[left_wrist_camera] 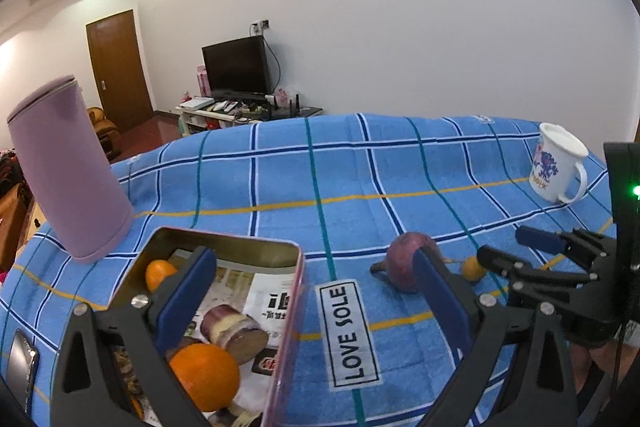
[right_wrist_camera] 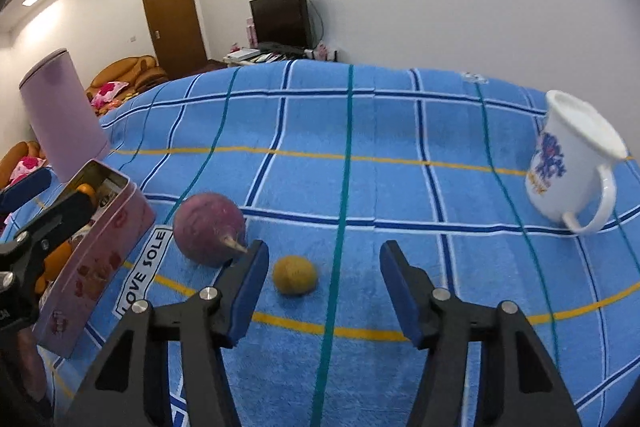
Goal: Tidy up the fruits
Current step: 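Move both open tools back toward the purple fruit and small yellow fruit, then grasp the purple round fruit with the left tool while the right tool grasps the small yellow fruit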
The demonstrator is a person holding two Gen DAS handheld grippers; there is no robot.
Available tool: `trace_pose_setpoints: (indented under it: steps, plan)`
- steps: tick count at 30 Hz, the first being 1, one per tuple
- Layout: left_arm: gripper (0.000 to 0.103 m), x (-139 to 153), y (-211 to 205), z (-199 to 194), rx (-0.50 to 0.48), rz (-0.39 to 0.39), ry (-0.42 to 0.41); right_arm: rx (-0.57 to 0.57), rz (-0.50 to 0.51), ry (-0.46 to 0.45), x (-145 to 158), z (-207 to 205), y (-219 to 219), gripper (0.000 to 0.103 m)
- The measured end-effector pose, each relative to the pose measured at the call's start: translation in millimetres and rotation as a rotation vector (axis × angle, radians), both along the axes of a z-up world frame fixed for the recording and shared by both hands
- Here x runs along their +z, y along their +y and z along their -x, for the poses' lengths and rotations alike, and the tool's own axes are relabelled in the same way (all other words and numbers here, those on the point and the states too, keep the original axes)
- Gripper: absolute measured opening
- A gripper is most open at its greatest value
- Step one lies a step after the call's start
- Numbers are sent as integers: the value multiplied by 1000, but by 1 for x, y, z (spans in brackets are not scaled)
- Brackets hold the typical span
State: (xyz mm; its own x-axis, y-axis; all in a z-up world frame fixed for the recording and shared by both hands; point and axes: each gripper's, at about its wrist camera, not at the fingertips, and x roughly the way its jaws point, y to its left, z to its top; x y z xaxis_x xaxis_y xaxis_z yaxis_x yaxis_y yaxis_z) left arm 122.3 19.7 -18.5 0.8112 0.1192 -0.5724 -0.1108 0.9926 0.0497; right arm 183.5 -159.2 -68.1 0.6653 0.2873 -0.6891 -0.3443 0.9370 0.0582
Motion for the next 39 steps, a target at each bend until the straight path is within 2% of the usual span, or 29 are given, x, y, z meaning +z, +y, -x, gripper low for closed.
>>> trace_pose_setpoints:
  steps: [3,13,18,20,24,29,31,33,39]
  plan:
    - [100,0,-3,-4,-3,-5,-5,20,4,22,-6,-2,4,59]
    - [100,-6,-11,-16,-19,8,5,61,10,99,-22,-9,15,50]
    - [100,-9,-17,-18,-40,10,11,66,-1,112,-23,-14,16,33]
    - [99,-10,-21,-20,-44,5,16,56,-7,104,-22,-14,15,32]
    - [92,-12,-29,-24,-76,14,30,11,18,45,-15,-8,8,31]
    - [85,-21,-42,-36,-117,34,69,-42,-9,40,-13,-11,-11,30]
    - [75,-27,-45,-42,-127,49,95,-57,-18,41,-13,-11,-17,30]
    - [70,-32,-47,-49,-136,64,120,-61,-31,40,-12,-10,-22,31]
    - [68,-44,-54,-64,-141,70,157,-69,-38,34,-11,-9,-25,31]
